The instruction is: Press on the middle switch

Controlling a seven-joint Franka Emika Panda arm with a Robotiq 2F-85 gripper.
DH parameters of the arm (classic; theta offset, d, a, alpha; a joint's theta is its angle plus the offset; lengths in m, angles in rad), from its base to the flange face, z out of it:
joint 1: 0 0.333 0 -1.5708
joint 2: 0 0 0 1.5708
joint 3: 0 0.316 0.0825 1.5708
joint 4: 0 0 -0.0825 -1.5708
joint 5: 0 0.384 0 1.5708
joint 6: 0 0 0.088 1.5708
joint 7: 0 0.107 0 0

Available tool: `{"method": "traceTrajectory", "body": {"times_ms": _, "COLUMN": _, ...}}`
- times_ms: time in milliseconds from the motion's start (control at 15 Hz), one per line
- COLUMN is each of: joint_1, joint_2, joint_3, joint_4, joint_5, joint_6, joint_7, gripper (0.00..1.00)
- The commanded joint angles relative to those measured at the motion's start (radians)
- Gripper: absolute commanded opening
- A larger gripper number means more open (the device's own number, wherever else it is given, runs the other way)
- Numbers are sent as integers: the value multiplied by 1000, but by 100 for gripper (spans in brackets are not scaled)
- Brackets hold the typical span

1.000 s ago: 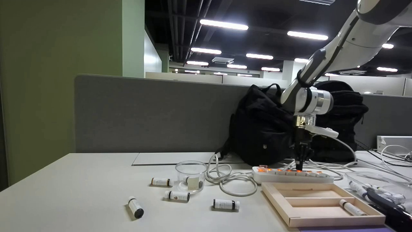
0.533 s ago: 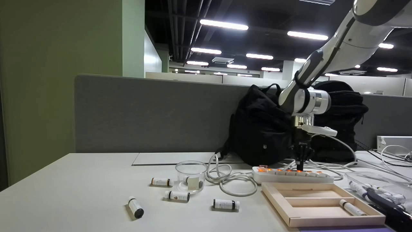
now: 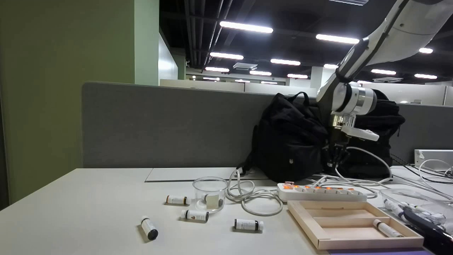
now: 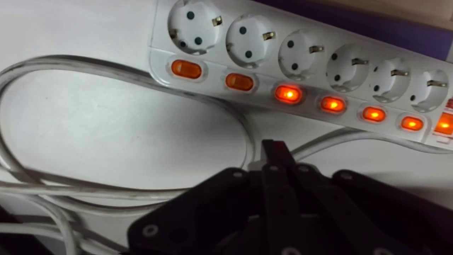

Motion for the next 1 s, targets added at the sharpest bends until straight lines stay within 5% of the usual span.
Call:
{"method": "traceTrajectory", "body": {"times_ms": 0, "joint_1": -57, "joint_2": -145, "joint_3": 35, "joint_4": -149, "joint_5": 42, "joint_6": 11, "joint_7": -77, "gripper": 30}}
{"method": "traceTrajectory", "body": {"times_ms": 333, "joint_1": -117, "joint_2": -246, "joint_3": 69, "joint_4": -221, "joint_5": 120, "joint_6": -104, "joint_7": -233, "gripper": 57}}
{"method": "traceTrajectory", "body": {"times_ms": 733, "joint_1": -109, "joint_2": -350, "joint_3": 20, "joint_4": -317, "joint_5": 201, "joint_6": -149, "joint_7": -322, "gripper": 99}}
{"method": "traceTrajectory", "body": {"times_ms": 800, "joint_1": -104, "joint_2": -360, "joint_3": 9, "joint_4": -330, "joint_5": 204, "joint_6": -143, "joint_7": -321, "gripper": 99}}
{"method": "traceTrajectory", "body": {"times_ms": 867, "joint_1": -89, "joint_2": -305, "joint_3": 4, "joint_4": -268, "joint_5": 196, "joint_6": -154, "joint_7": -315, "gripper": 85}}
{"method": "traceTrajectory", "body": {"times_ms": 933, "joint_1": -89, "joint_2": -317, "joint_3": -2, "joint_4": -281, "joint_5": 199, "joint_6": -154, "joint_7": -318, "gripper": 93}}
